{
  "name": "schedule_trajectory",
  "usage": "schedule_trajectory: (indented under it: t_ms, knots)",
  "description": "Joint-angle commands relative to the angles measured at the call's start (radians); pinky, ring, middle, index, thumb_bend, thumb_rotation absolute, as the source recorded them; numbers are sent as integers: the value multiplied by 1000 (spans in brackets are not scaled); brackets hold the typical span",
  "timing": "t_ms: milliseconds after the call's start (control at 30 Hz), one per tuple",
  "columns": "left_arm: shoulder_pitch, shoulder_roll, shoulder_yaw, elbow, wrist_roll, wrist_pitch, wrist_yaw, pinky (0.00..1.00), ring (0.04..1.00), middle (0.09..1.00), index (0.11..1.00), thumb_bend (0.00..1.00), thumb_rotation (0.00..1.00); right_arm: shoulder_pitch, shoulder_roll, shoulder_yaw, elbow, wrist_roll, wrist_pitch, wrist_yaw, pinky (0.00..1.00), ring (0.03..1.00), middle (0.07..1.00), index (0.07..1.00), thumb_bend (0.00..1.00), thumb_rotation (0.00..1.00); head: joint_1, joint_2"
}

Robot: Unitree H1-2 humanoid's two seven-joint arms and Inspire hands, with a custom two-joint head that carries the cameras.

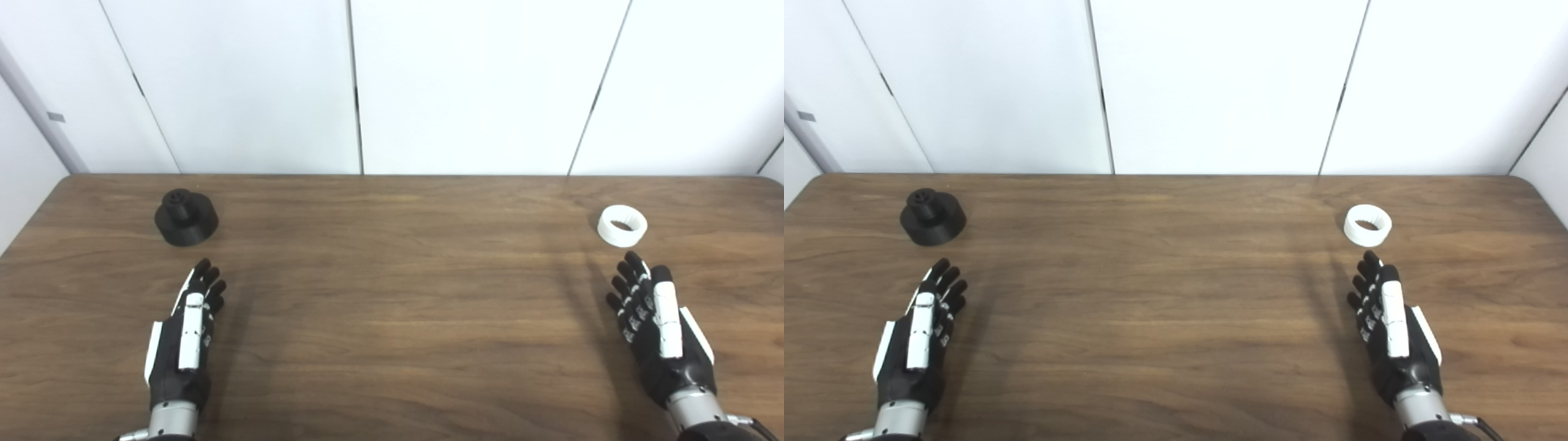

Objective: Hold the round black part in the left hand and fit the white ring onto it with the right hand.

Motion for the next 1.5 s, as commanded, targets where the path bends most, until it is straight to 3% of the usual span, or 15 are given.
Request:
schedule_trajectory:
  t_ms: [0,267,700,867,1033,1467]
  knots:
    - [-12,-1,-6,-36,7,-38,-3,941,922,940,943,474,889,25,-26,-4,-31,9,-13,8,1000,1000,1000,1000,563,1000,18,-4]
    - [9,-18,-32,-31,36,-68,-1,980,941,953,948,466,911,40,-47,-21,-24,28,-27,32,1000,1000,1000,1000,546,1000,136,-64]
    - [27,-81,-93,-24,122,-94,54,910,912,931,935,447,893,41,-93,-42,9,78,-41,60,1000,1000,1000,1000,603,1000,317,-152]
    - [27,-89,-107,3,135,-121,63,925,924,944,946,447,905,40,-109,-35,44,75,-91,79,1000,1000,1000,1000,688,1000,344,-188]
    - [27,-95,-115,14,150,-131,70,908,923,936,942,448,913,38,-102,-33,51,75,-114,68,1000,1000,1000,1000,617,1000,360,-202]
    - [27,-105,-125,35,152,-151,73,922,926,936,940,455,911,34,-112,-33,78,92,-130,71,1000,999,955,948,609,1000,389,-225]
